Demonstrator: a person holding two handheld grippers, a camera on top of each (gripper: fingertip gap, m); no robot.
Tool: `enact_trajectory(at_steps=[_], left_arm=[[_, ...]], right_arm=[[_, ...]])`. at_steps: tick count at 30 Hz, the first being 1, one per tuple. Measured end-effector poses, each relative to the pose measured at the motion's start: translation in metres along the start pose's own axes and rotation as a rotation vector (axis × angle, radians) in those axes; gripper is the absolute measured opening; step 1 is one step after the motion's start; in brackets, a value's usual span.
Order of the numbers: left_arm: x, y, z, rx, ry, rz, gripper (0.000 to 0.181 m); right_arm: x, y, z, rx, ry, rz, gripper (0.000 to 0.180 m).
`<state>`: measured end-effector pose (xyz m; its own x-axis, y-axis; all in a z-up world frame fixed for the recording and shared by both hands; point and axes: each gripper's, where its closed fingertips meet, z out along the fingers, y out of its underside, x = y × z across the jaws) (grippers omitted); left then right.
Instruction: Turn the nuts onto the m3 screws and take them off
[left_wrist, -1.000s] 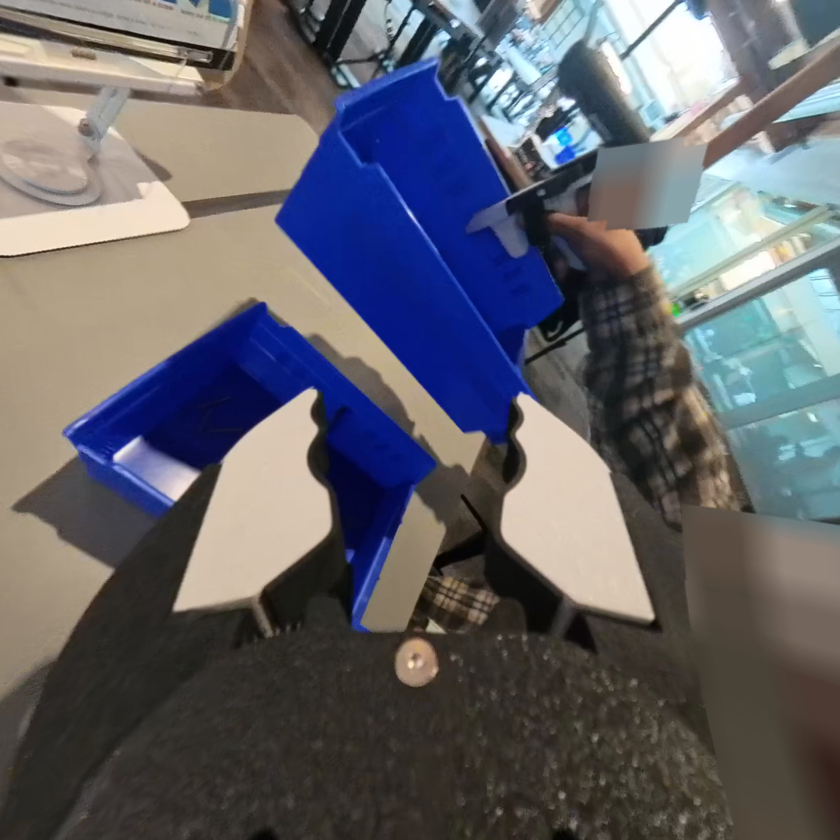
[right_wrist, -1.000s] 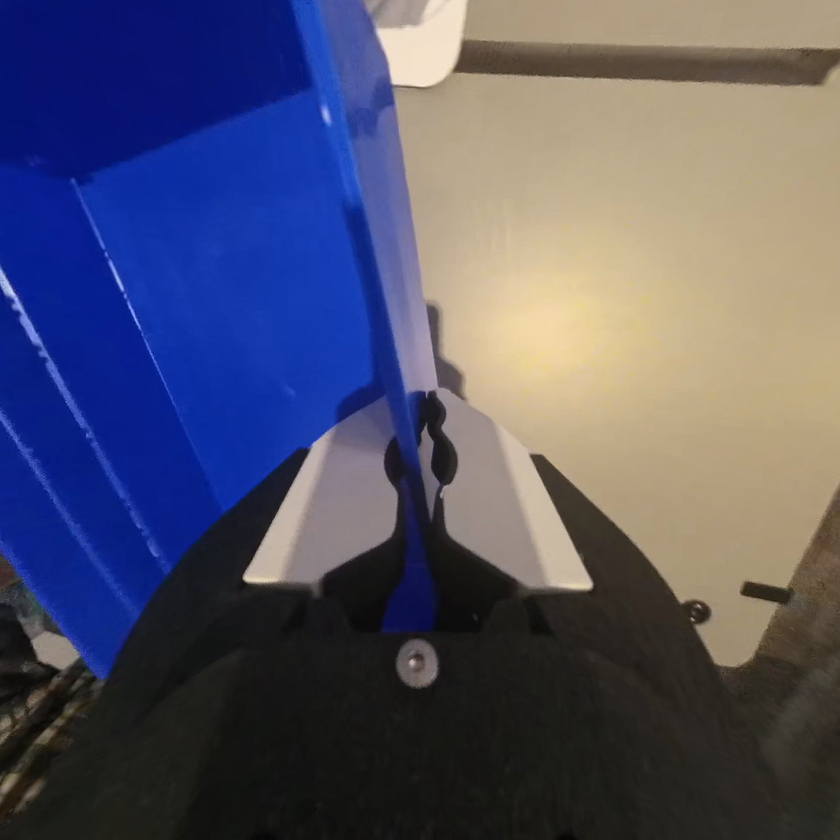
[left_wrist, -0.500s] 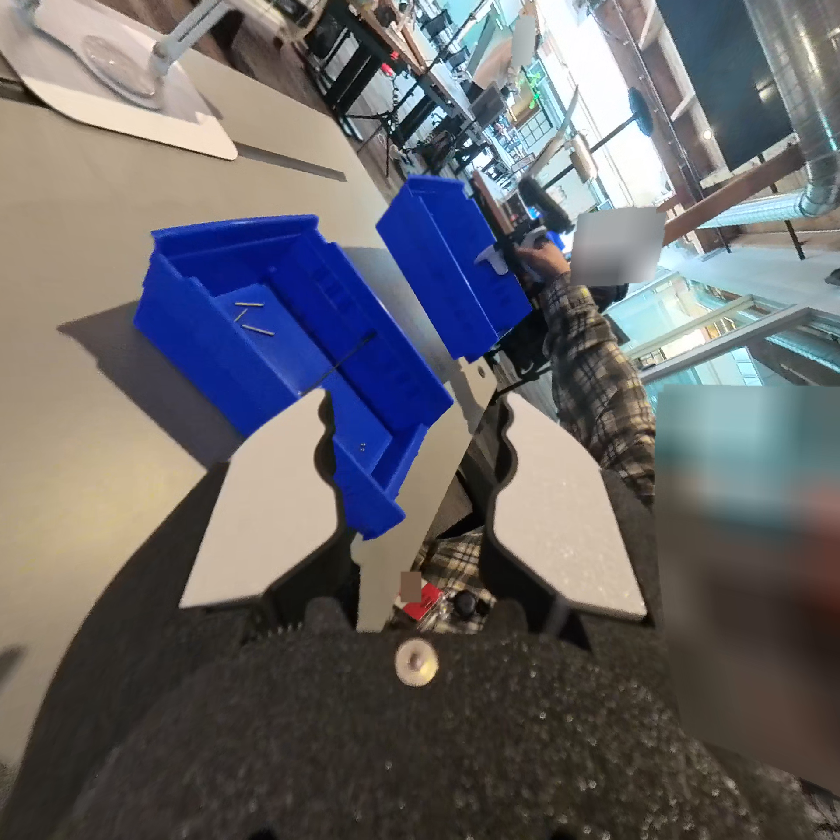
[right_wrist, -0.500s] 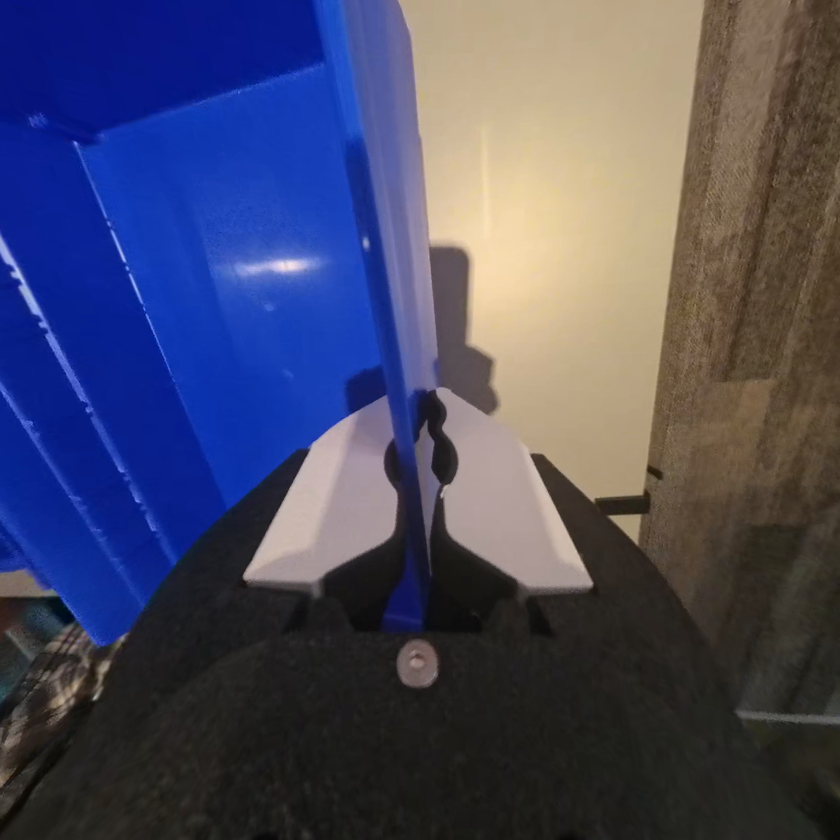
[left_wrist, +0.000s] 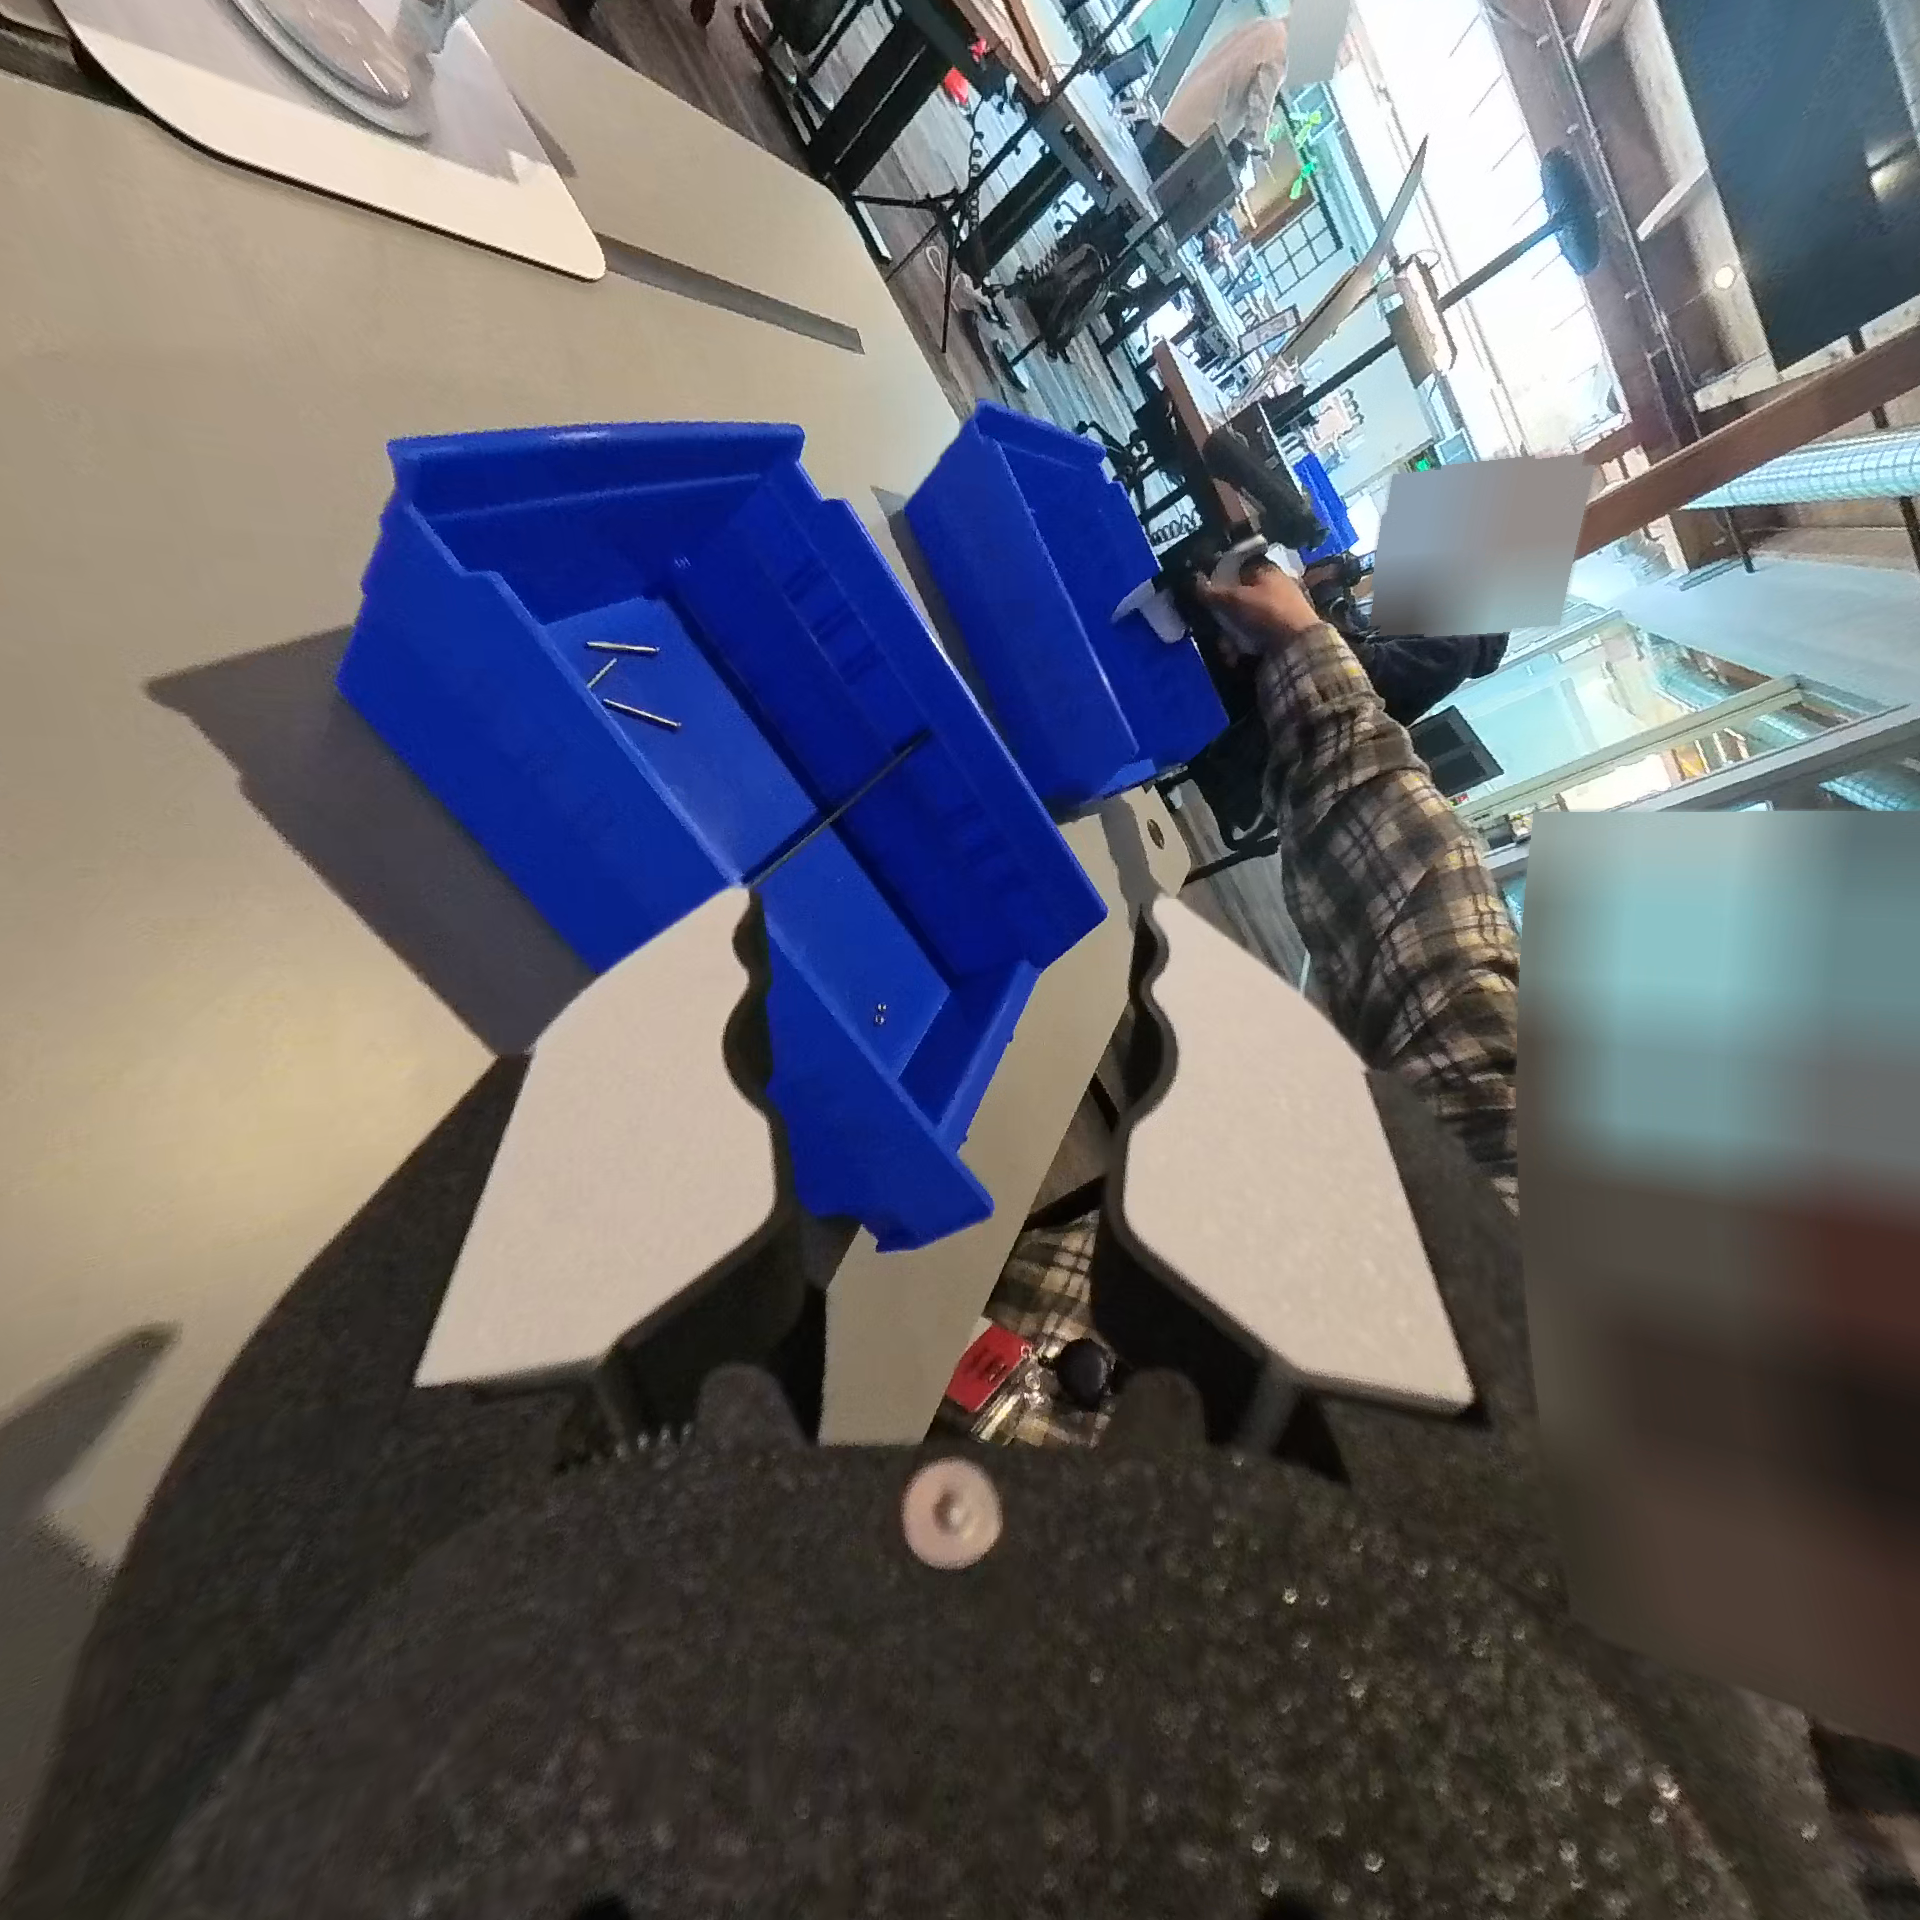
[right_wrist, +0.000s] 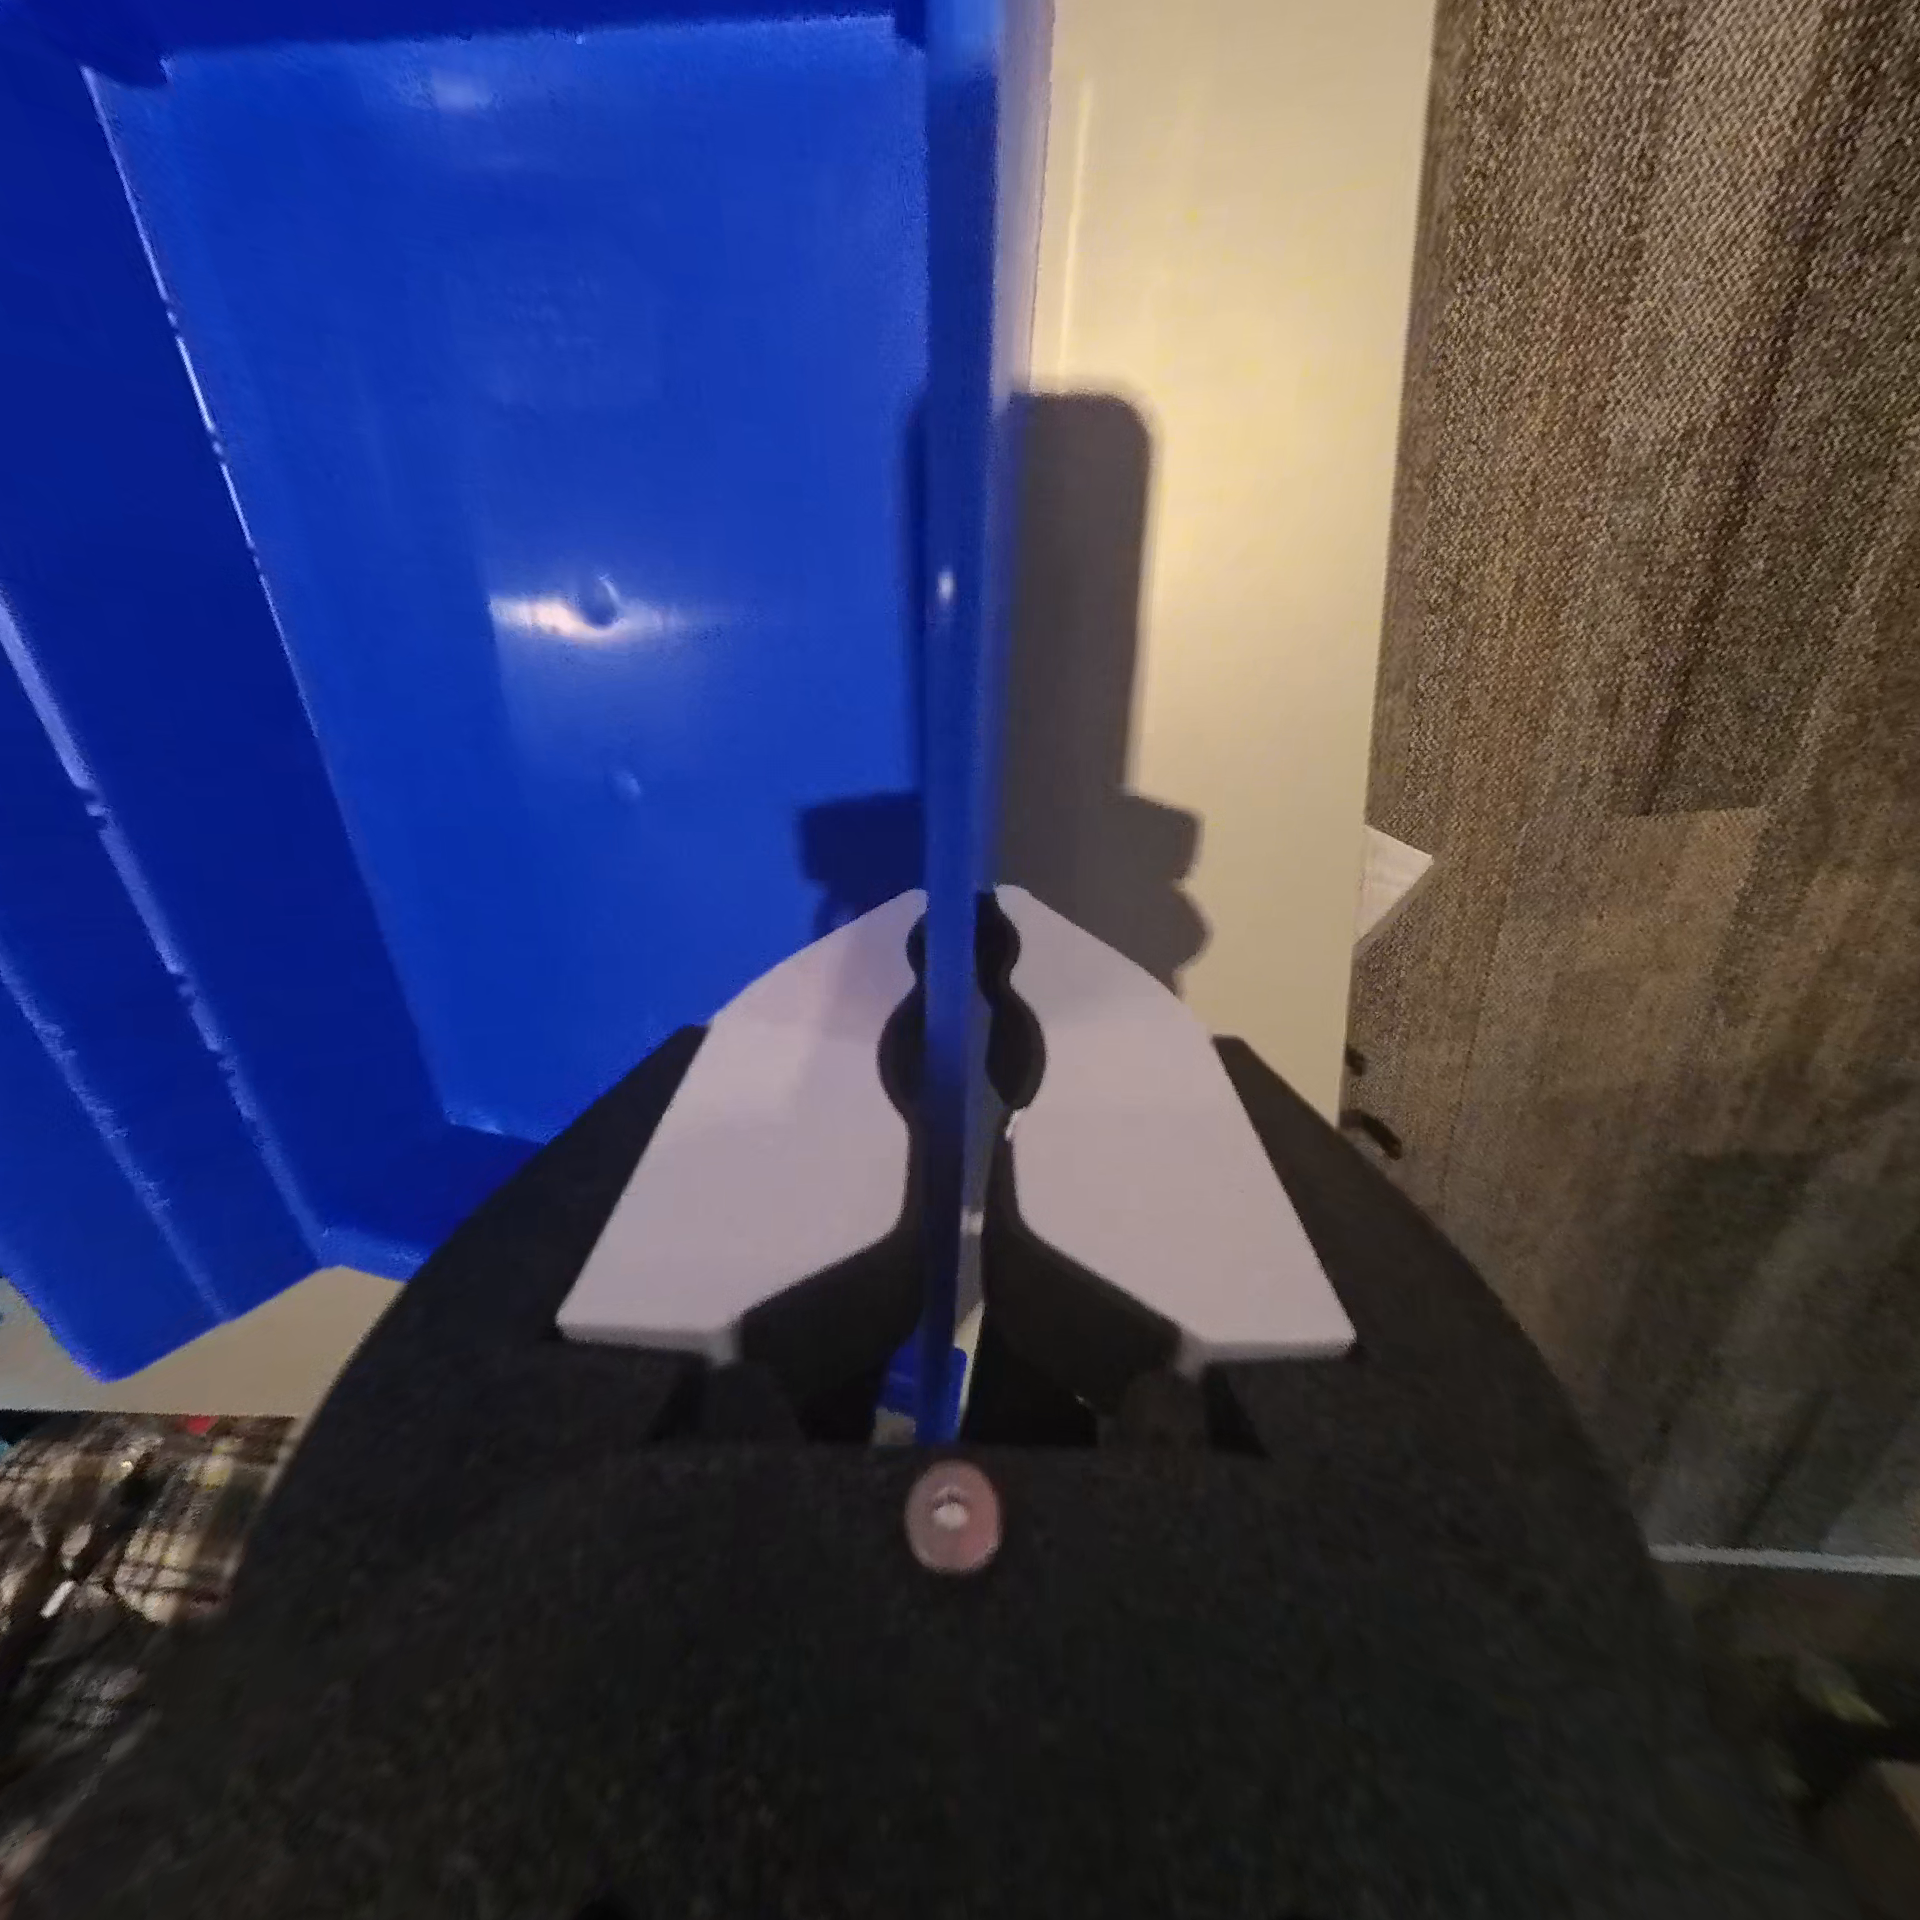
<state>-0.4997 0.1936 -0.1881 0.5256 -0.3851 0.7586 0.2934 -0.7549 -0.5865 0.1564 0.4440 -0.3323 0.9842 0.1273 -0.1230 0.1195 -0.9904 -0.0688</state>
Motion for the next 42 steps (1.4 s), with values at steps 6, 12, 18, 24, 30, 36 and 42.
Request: enact_trajectory(at_steps=[6, 12, 18, 24, 30, 36, 42], left_arm=[[-0.004, 0.006, 0.010, -0.019, 0.000, -0.019, 0.066], [-0.007, 0.009, 0.019, -0.035, -0.019, -0.029, 0.066], [-0.017, 0.008, 0.032, -0.060, -0.062, -0.046, 0.069], [-0.052, 0.016, 0.053, -0.164, -0.244, -0.065, 0.083], [-0.074, 0.025, 0.083, -0.348, -0.442, -0.047, 0.102], [-0.075, 0.060, 0.099, -0.545, -0.595, -0.037, 0.107], [-0.075, 0.106, 0.098, -0.662, -0.665, -0.069, 0.095]], right_arm=[[0.013, 0.001, 0.009, -0.006, -0.023, -0.053, 0.006], [0.020, 0.000, 0.019, -0.002, -0.060, -0.070, 0.005], [0.025, -0.005, 0.017, 0.028, -0.041, -0.155, 0.006], [0.002, -0.035, -0.051, 0.393, -0.160, -0.141, 0.043], [-0.048, -0.007, -0.110, 0.595, -0.091, -0.216, 0.059], [-0.101, 0.041, -0.134, 0.650, -0.123, -0.234, 0.055], [-0.133, 0.074, -0.132, 0.659, -0.149, -0.297, 0.052]])
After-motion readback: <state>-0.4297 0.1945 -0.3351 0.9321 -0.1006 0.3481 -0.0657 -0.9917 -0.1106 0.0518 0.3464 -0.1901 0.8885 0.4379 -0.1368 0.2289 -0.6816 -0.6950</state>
